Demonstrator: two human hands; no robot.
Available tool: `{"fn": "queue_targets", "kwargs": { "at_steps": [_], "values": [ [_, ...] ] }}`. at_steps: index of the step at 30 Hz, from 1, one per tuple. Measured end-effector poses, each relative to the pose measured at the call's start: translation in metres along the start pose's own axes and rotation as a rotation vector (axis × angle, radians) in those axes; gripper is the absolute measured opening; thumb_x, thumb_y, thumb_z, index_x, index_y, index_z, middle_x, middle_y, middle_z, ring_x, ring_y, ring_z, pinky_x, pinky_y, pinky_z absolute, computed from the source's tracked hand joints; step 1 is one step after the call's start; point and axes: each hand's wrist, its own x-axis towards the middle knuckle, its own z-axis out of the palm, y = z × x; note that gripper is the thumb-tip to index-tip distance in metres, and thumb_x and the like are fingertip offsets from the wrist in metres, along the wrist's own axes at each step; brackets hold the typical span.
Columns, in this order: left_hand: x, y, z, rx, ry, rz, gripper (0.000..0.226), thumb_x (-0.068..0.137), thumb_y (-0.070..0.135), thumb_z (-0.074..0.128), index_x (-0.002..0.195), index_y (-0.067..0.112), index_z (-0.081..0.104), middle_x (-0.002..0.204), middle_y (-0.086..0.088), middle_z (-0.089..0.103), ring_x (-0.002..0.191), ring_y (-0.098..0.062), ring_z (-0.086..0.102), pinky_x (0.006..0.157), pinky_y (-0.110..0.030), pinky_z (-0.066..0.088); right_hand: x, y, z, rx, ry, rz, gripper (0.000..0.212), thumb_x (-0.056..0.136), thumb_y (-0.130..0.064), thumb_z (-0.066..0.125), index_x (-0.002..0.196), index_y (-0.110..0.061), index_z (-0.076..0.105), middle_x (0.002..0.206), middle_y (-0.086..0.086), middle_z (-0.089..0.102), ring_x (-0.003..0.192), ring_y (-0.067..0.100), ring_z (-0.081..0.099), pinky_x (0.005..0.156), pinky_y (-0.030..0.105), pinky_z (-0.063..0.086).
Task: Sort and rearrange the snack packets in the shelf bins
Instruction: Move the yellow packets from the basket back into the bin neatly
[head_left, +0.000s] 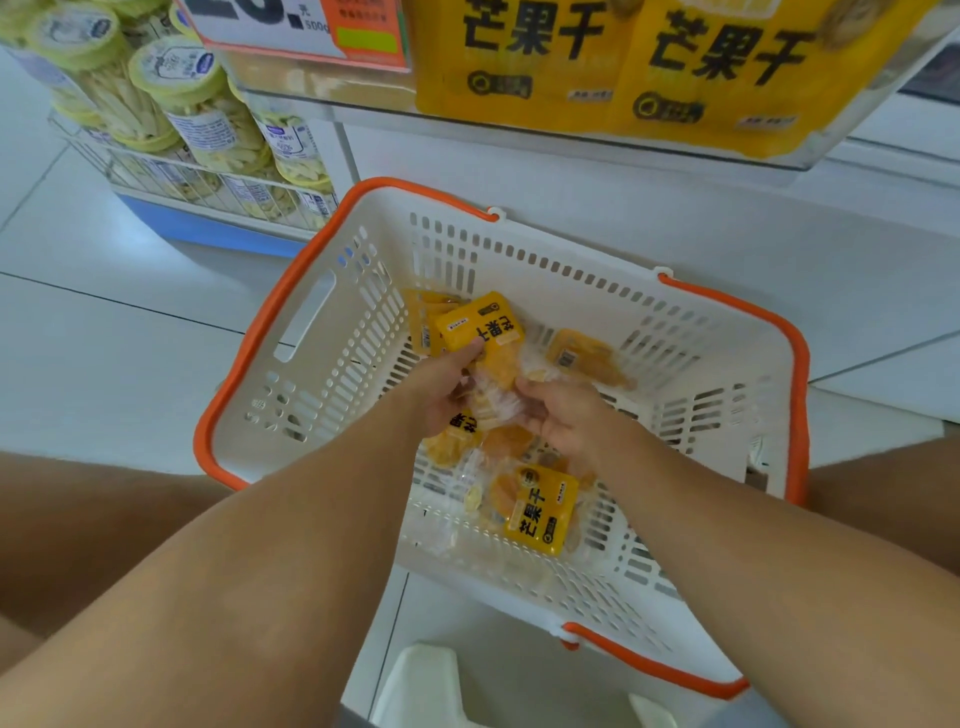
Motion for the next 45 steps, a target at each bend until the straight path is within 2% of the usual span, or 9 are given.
{"fn": "queue_targets", "kwargs": {
  "at_steps": [4,10,14,18,23,28,31,38,45],
  "values": [
    [-0.002,0.019,-0.027,-0.142,0.041,0.010,0.041,0.083,0.041,0.072,0.115,0.017,0.069,0.106,-0.008,0.069,0.086,-0.024,0.066,0.068,-0.033,0.056,-0.004,-0.019,-0.016,-0.457,-0.031,-0.072,0.077,0.085,0.008,0.071,0.150,-0.013,0.036,0.131,0.021,0.060,0.089,0.028,0.070,0.063,0.035,0.060],
    [0.003,0.043,-0.025,1.115,-0.332,0.050,0.117,0.044,0.069,0.087,0.147,0.037,0.042,0.146,0.008,0.051,0.135,-0.020,0.046,0.114,-0.047,0.037,-0.015,-0.047,-0.009,-1.342,-0.326,-0.246,0.031,0.081,0.002,0.078,0.091,-0.020,0.059,0.079,0.008,0.060,0.078,0.026,0.063,0.071,0.045,0.059],
    [-0.007,0.031,0.005,1.762,-0.359,-0.077,0.096,0.042,0.066,0.090,0.122,0.026,0.054,0.125,0.004,0.060,0.114,-0.021,0.059,0.101,-0.045,0.049,-0.010,-0.035,-0.013,-1.146,-0.295,-0.295,0.033,0.081,0.006,0.078,0.100,-0.015,0.060,0.071,0.008,0.059,0.066,0.021,0.063,0.066,0.035,0.057],
    [-0.003,-0.013,-0.018,1.455,-0.244,-0.151,0.111,0.053,0.050,0.094,0.146,0.017,0.043,0.145,0.001,0.050,0.123,-0.025,0.056,0.100,-0.038,0.049,0.003,-0.009,-0.029,-0.752,-0.095,-0.172,0.020,0.093,-0.016,0.070,0.112,-0.013,0.063,0.081,0.007,0.064,0.059,0.015,0.057,0.053,0.026,0.049],
    [-0.008,-0.008,-0.041,1.117,-0.025,-0.178,0.063,0.067,0.034,0.091,0.119,0.013,0.064,0.120,-0.004,0.066,0.098,-0.019,0.061,0.087,-0.037,0.052,0.006,0.035,-0.044,-1.445,-0.175,-0.201,0.037,0.096,-0.039,0.064,0.120,-0.011,0.068,0.122,0.007,0.066,0.112,0.025,0.062,0.087,0.033,0.050],
    [-0.005,0.007,-0.056,1.016,-0.027,-0.166,0.085,0.048,0.054,0.095,0.119,0.017,0.064,0.113,-0.001,0.069,0.102,-0.021,0.066,0.087,-0.040,0.056,-0.001,0.048,-0.026,-1.633,-0.260,-0.146,0.044,0.078,-0.033,0.085,0.069,-0.014,0.047,0.073,0.002,0.042,0.068,0.019,0.043,0.060,0.031,0.033],
    [0.001,0.005,-0.057,0.919,-0.036,-0.134,0.087,0.044,0.057,0.094,0.119,0.023,0.064,0.118,0.000,0.069,0.107,-0.024,0.065,0.091,-0.044,0.055,-0.012,0.021,-0.029,-1.689,-0.307,-0.042,0.043,0.087,-0.032,0.077,0.121,-0.010,0.062,0.127,0.006,0.055,0.116,0.027,0.053,0.087,0.031,0.049],
    [-0.041,0.019,-0.029,0.714,-0.038,-0.033,0.060,0.076,0.023,0.087,0.125,0.024,0.051,0.108,-0.001,0.068,0.104,-0.025,0.067,0.082,-0.039,0.057,-0.064,-0.045,-0.090,-0.710,-0.286,0.040,0.031,0.092,-0.019,0.071,0.122,-0.016,0.066,0.119,0.014,0.072,0.103,0.029,0.071,0.079,0.041,0.059],
    [-0.062,0.025,-0.022,0.671,0.028,0.096,0.092,0.056,0.037,0.094,0.137,0.026,0.052,0.128,0.000,0.063,0.112,-0.026,0.063,0.096,-0.048,0.054,-0.085,-0.027,-0.080,-0.730,-0.067,-0.231,0.022,0.095,-0.019,0.069,0.116,-0.016,0.071,0.107,0.006,0.076,0.094,0.022,0.073,0.082,0.047,0.061]
  ]
}}
